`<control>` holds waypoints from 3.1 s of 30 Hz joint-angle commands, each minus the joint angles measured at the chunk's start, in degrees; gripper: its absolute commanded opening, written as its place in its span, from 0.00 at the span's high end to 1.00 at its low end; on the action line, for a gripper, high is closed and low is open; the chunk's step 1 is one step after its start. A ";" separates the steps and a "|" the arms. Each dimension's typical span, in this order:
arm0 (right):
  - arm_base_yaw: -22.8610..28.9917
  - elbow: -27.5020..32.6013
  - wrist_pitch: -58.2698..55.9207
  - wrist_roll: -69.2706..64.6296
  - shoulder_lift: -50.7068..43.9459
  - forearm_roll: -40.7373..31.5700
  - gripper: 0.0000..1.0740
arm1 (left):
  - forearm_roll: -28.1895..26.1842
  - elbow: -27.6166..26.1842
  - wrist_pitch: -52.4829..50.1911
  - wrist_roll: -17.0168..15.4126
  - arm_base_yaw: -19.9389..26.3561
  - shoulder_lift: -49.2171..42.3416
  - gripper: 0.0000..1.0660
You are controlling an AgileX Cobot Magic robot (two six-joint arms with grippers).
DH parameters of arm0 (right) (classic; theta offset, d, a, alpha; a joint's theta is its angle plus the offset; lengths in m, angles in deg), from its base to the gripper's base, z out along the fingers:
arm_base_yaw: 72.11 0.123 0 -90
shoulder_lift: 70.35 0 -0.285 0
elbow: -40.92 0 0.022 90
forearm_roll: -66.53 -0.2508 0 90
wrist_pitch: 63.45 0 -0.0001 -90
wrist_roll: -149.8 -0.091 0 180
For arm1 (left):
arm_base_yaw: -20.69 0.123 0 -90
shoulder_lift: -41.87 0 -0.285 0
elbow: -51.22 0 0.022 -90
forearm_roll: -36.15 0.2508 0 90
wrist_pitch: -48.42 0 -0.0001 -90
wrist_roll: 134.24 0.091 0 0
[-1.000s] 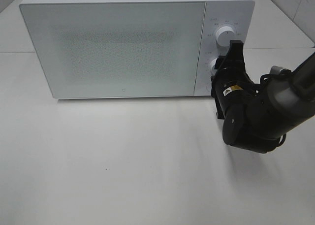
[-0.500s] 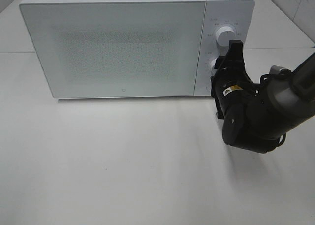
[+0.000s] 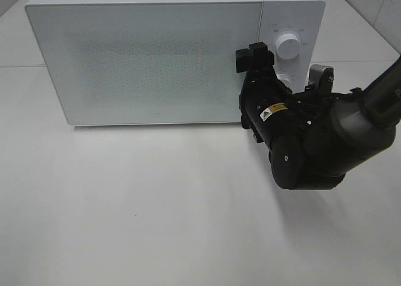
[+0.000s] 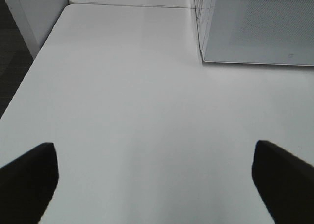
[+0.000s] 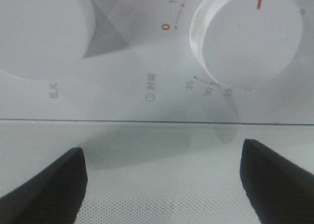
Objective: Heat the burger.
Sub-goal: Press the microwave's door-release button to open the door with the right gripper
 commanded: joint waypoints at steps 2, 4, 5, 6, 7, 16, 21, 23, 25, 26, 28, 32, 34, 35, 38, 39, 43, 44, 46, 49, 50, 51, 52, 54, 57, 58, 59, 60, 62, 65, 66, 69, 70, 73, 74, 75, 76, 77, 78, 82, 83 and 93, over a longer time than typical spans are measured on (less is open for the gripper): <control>-0.23 -0.29 12.15 2.35 -0.69 -0.34 0.22 | -0.34 0.11 -0.46 0.11 0.11 -0.80 0.06; -0.23 0.46 12.32 2.52 -0.69 -0.29 0.23 | -0.34 0.11 -0.46 0.11 0.11 -0.80 0.06; -0.23 0.46 12.32 2.52 -0.69 -0.29 0.23 | -0.34 0.11 -0.46 0.11 0.11 -0.80 0.06; -0.23 0.86 12.32 2.52 -0.69 -0.34 0.24 | -0.34 0.11 -0.46 0.11 0.11 -0.80 0.06; -0.23 0.86 12.32 2.52 -0.69 -0.34 0.24 | -0.34 0.11 -0.46 0.11 0.11 -0.80 0.06; -0.06 5.79 11.00 8.02 -7.28 0.11 0.26 | -0.34 0.11 -0.46 0.11 0.11 -0.80 0.06; -0.06 9.11 4.35 15.70 -12.72 3.21 0.27 | -0.34 0.11 -0.46 0.11 0.11 -0.80 0.06; -0.06 9.51 2.75 18.05 -13.81 4.07 0.28 | -0.34 0.11 -0.46 0.11 0.11 -0.80 0.06; -0.06 10.03 -0.63 22.46 -16.04 5.61 0.28 | -0.34 0.11 -0.46 0.11 0.11 -0.80 0.06; -0.06 10.31 -4.98 28.65 -17.99 6.99 0.28 | -0.34 0.11 -0.46 0.11 0.11 -0.80 0.06; -0.11 10.31 -7.62 32.14 -18.91 7.79 0.28 | -0.34 0.11 -0.46 0.11 0.11 -0.80 0.06; -0.17 10.31 -19.94 49.50 -23.09 9.68 0.29 | -0.34 0.11 -0.46 0.11 0.11 -0.80 0.06; -0.23 10.31 -23.84 56.21 -24.58 9.51 0.29 | -0.34 0.11 -0.46 0.11 0.11 -0.80 0.06; -0.23 10.31 -25.67 59.99 -25.38 9.05 0.29 | -0.34 0.11 -0.46 0.11 0.11 -0.80 0.06; -0.23 10.31 -28.71 67.44 -26.87 8.19 0.29 | -0.34 0.11 -0.46 0.11 0.11 -0.80 0.06; -0.23 10.31 -29.97 70.24 -27.67 7.56 0.29 | -0.34 0.11 -0.46 0.11 0.11 -0.80 0.06; -0.23 10.31 -33.98 84.91 -31.05 2.46 0.29 | -0.34 0.11 -0.46 0.11 0.11 -0.80 0.06; -0.23 10.31 -33.98 84.91 -31.05 2.46 0.29 | -0.34 0.11 -0.46 0.11 0.11 -0.80 0.06; -1.32 10.20 -38.39 90.87 -33.80 1.38 0.29 | -0.34 0.11 -0.46 0.11 0.11 -0.80 0.06; -3.95 9.40 -45.55 92.36 -36.84 3.09 0.29 | -0.34 0.11 -0.46 0.11 0.11 -0.80 0.06; -3.95 9.40 -45.55 92.36 -36.84 3.09 0.29 | -0.34 0.11 -0.46 0.11 0.11 -0.80 0.06; -6.02 8.94 -50.71 91.90 -38.73 5.84 0.29 | -0.34 0.11 -0.46 0.11 0.11 -0.80 0.06; -6.02 8.94 -50.71 91.90 -38.73 5.84 0.29 | -0.34 0.11 -0.46 0.11 0.11 -0.80 0.06; -9.45 7.85 -59.47 90.53 -41.77 9.51 0.29 | -0.34 0.11 -0.46 0.11 0.11 -0.80 0.06; -13.01 6.88 -66.35 88.12 -44.69 12.09 0.28 | -0.34 0.11 -0.46 0.11 0.11 -0.80 0.06; -13.01 6.88 -66.35 88.12 -44.69 12.09 0.28 | -0.34 0.11 -0.46 0.11 0.11 -0.80 0.06; -14.95 6.65 -69.39 86.57 -46.52 13.52 0.28 | -0.34 0.11 -0.46 0.11 0.11 -0.80 0.06; -15.99 6.59 -70.59 86.17 -47.56 14.04 0.28 | -0.34 0.11 -0.46 0.11 0.11 -0.80 0.06; -17.93 6.36 -72.88 85.54 -49.50 15.01 0.28 | -0.34 0.11 -0.46 0.11 0.11 -0.80 0.06; -21.26 5.73 -77.35 84.00 -52.77 16.50 0.28 | -0.34 0.11 -0.46 0.11 0.11 -0.80 0.06; -22.17 5.61 -78.55 83.37 -53.69 16.90 0.28 | -0.34 0.11 -0.46 0.11 0.11 -0.80 0.06; -26.24 5.61 -83.48 81.82 -58.27 18.28 0.28 | -0.34 0.11 -0.46 0.11 0.11 -0.80 0.06; -26.24 5.61 -83.48 81.82 -58.27 18.28 0.28 | -0.34 0.11 -0.46 0.11 0.11 -0.80 0.06; -28.25 5.61 -87.03 81.82 -61.54 18.74 0.28 | -0.34 0.11 -0.46 0.11 0.11 -0.80 0.06; -28.25 5.61 -88.35 81.53 -62.62 19.37 0.29 | -0.34 0.11 -0.46 0.11 0.11 -0.80 0.06; -28.25 5.61 -90.87 80.33 -64.40 20.05 0.29 | -0.34 0.11 -0.46 0.11 0.11 -0.80 0.06; -28.25 5.61 -90.87 80.33 -64.40 20.05 0.29 | -0.34 0.11 -0.46 0.11 0.11 -0.80 0.06; -28.25 5.61 -92.19 79.76 -65.43 20.51 0.29 | -0.34 0.11 -0.46 0.11 0.11 -0.80 0.06; -28.25 5.61 -94.94 78.55 -66.92 21.49 0.29 | -0.34 0.11 -0.46 0.11 0.11 -0.80 0.06; -28.25 5.61 -98.15 76.43 -69.04 23.72 0.29 | -0.34 0.11 -0.46 0.11 0.11 -0.80 0.06; -28.25 5.61 -99.06 75.80 -69.84 24.35 0.29 | -0.34 0.11 -0.46 0.11 0.11 -0.80 0.06; -28.19 5.67 -111.33 67.67 -80.79 32.09 0.29 | -0.34 0.11 -0.46 0.11 0.11 -0.80 0.06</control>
